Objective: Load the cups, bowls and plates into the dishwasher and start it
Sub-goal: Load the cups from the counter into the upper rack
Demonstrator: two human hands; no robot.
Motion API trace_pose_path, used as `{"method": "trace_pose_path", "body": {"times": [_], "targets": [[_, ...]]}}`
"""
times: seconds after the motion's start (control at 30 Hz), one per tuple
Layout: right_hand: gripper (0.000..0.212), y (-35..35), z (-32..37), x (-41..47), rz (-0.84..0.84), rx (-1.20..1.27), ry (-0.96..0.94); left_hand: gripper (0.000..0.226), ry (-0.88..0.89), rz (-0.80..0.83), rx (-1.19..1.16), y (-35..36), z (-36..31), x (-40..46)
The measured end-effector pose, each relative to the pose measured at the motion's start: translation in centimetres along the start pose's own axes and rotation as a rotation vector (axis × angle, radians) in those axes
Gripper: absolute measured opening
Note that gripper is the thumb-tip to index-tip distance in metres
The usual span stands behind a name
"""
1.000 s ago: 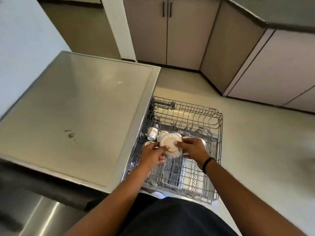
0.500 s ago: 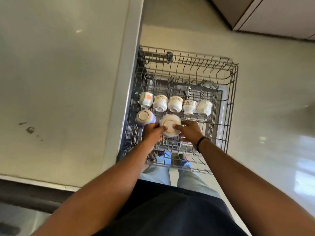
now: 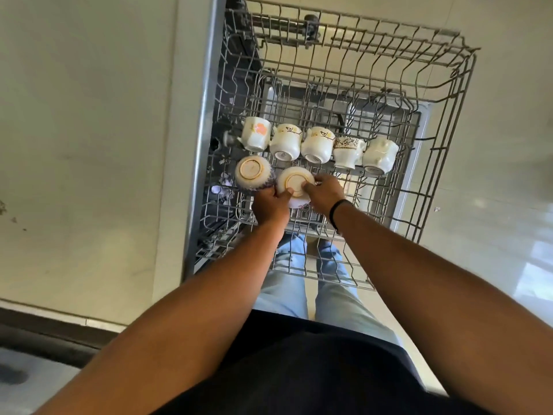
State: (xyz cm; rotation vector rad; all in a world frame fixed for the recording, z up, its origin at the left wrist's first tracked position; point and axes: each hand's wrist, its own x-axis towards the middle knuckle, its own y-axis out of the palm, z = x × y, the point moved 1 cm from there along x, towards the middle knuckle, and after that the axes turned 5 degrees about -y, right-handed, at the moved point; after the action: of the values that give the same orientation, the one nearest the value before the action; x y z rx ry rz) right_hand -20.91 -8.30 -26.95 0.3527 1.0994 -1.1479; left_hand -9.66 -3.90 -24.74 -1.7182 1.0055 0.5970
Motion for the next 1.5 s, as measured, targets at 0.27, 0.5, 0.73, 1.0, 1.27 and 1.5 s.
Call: {"method": "trace_pose_path", "body": {"times": [0.27,0.5,0.73,1.0,1.27,1.5], "targets": [[0.046,-1.3,0.8,-0.6,0.076,-0.191,-0.062,0.035,0.023,-0.040,0.198,-0.4,-0.9,0.2],[0.050,-2.9,2.0,-3.5,0.080,-0.314,-0.171,0.037,0.096,-0.011,0.133,-1.7,-2.2,-2.3],[0.029,-6.3,5.0,-9.2,0.074,-0.272,-0.303,0.014,0.211,0.070,-0.077,-5.7,-3.6,-6.2],[0.021,-6.6,9.0,-16.4,0.163,0.196,-0.393,0.017,0.283,0.011,-0.412,-10.0,-2.8,-13.9],[0.018,1.3,13.5,-24.5,0.359,0.095,-0.610,0.016,0.256,-0.136,-0.777,-18.8,3.5,-19.6],[0.016,10.4,15.7,-33.3,0.538,-0.037,-0.774,0.006,0.235,-0.433,-1.039,-28.4,14.8,-21.6]]}}
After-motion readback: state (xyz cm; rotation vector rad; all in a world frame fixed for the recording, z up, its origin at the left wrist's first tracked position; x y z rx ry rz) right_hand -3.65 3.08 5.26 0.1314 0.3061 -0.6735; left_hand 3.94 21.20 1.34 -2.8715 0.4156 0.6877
